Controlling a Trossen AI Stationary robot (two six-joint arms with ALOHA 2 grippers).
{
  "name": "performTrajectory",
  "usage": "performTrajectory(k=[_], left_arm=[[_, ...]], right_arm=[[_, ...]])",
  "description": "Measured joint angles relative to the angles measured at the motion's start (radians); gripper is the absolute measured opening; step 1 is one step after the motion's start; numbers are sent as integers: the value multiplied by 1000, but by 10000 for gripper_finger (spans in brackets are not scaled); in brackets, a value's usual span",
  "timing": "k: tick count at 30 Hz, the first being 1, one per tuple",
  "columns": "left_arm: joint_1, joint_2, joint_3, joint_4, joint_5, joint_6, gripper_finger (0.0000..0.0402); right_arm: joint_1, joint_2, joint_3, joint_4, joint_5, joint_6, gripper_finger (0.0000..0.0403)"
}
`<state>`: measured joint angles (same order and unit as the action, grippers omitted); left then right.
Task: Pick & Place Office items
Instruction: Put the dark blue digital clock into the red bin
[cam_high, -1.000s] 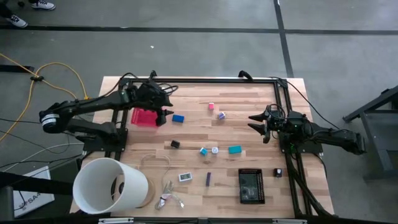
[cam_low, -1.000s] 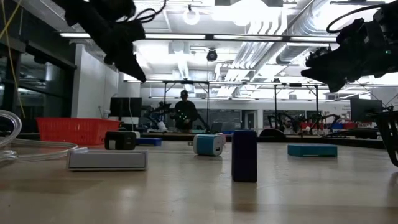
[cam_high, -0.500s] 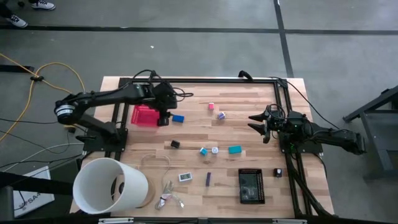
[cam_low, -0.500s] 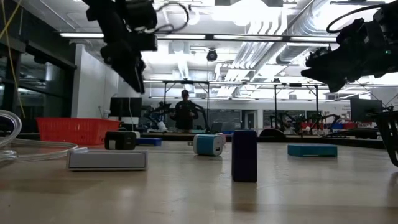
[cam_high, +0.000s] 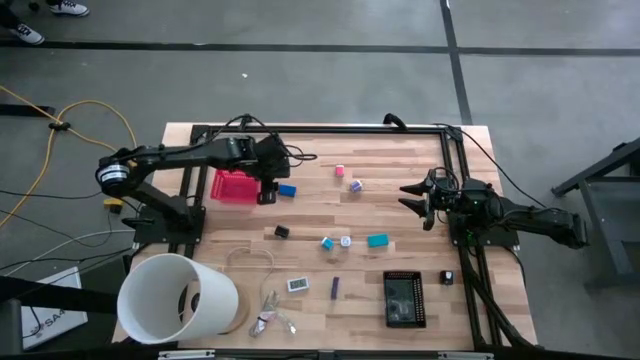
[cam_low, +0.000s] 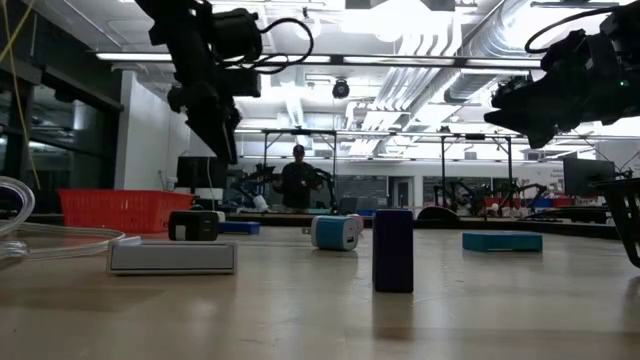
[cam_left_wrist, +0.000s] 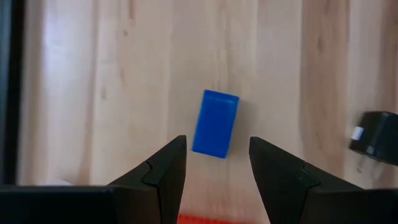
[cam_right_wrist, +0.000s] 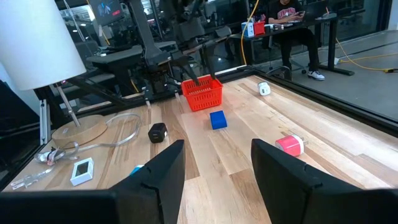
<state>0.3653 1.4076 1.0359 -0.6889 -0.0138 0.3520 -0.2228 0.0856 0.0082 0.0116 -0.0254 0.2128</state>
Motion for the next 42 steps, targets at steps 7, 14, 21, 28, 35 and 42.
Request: performTrajectory(k=[7, 14, 21, 28, 35, 42], left_arm=[[-49, 76, 0, 33, -17, -8, 167], [-25, 154, 0, 98, 18, 0, 167], [-17, 209, 0, 130, 24, 15, 167], [-16, 226, -1, 167, 22, 44, 167], [-17, 240, -1, 173, 15, 40, 167], [-16, 277, -2, 176, 25, 38, 167]], right_arm=[[0, 0, 0, 1, 0, 0, 172], [0, 0, 0, 1, 0, 0, 172], [0, 0, 0, 1, 0, 0, 172], [0, 0, 0, 1, 0, 0, 172], [0, 0, 0, 1, 0, 0, 172], [0, 0, 0, 1, 0, 0, 172]])
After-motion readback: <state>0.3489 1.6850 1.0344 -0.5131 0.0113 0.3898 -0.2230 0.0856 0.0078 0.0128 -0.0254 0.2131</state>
